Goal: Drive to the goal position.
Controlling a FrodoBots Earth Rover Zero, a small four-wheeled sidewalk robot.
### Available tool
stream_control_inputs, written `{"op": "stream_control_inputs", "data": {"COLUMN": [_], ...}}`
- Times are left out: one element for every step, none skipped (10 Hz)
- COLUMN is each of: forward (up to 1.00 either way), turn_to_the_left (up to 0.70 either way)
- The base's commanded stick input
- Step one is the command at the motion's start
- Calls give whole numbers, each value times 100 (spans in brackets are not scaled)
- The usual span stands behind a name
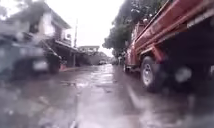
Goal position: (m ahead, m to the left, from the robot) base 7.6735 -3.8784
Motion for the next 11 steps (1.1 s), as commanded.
{"op": "stream_control_inputs", "data": {"forward": [100, 100, 100, 100, 100, 100, 100, 100, 100, 100, 100], "turn_to_the_left": [0, 0, 0, 0, 0, 0, -11, -27, -15, 0, 0]}}
